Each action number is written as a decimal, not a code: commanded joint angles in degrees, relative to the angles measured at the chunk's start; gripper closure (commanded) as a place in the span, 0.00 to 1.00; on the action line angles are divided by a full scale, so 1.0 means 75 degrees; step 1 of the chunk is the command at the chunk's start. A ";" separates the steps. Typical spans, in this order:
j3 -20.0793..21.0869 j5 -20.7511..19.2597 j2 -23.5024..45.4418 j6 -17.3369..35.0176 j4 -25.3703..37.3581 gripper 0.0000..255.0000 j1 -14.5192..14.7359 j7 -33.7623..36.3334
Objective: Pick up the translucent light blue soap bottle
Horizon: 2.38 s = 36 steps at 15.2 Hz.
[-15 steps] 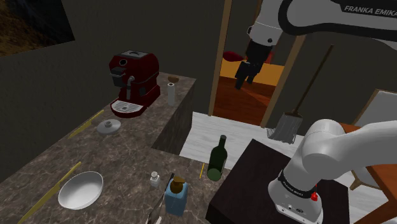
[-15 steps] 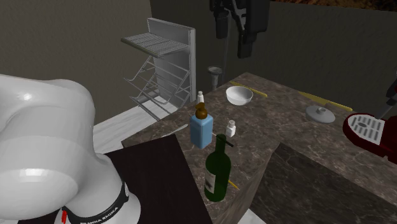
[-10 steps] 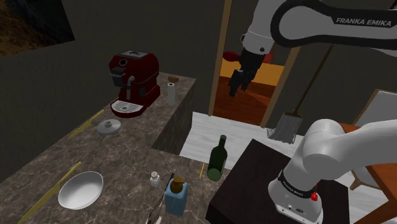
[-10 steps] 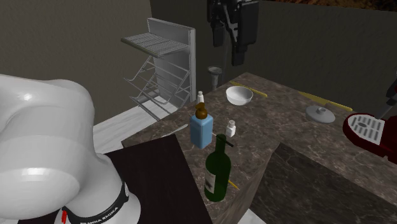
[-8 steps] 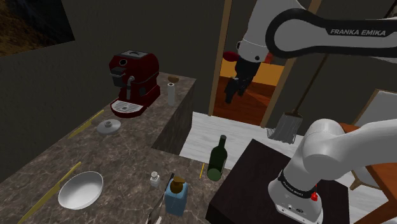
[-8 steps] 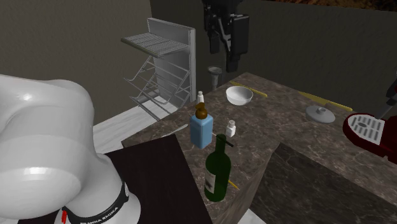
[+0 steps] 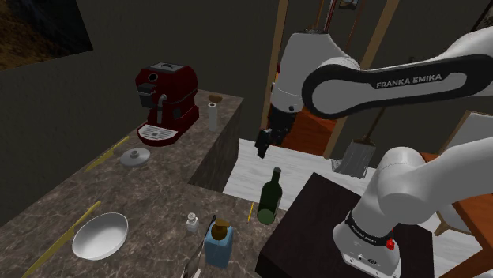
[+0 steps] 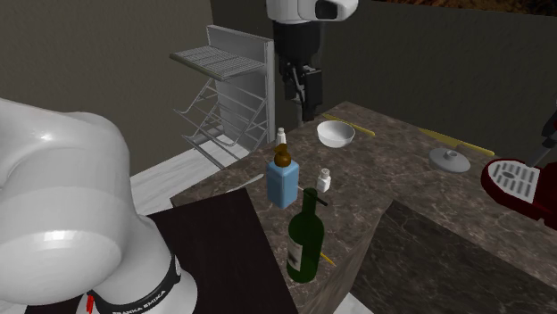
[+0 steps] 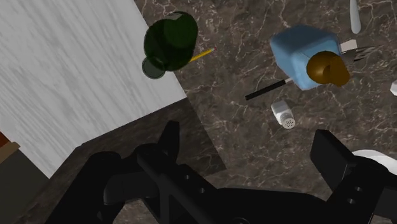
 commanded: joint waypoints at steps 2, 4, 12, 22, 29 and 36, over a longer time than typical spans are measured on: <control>0.0437 0.0150 0.0611 0.0763 -0.0130 0.00 0.0104 0.0359; 0.0745 0.0220 0.1048 0.1252 -0.0173 0.00 0.0163 0.0628; 0.2062 -0.0142 0.3241 0.3164 0.0095 0.00 0.0063 0.2014; 0.2789 -0.3144 0.6282 0.4690 0.1069 0.00 -0.0119 0.5032; 0.2389 -0.4092 0.6940 0.5162 0.1105 0.00 0.0132 0.5738; 0.2394 -0.4075 0.6931 0.5151 0.1109 1.00 0.0124 0.5719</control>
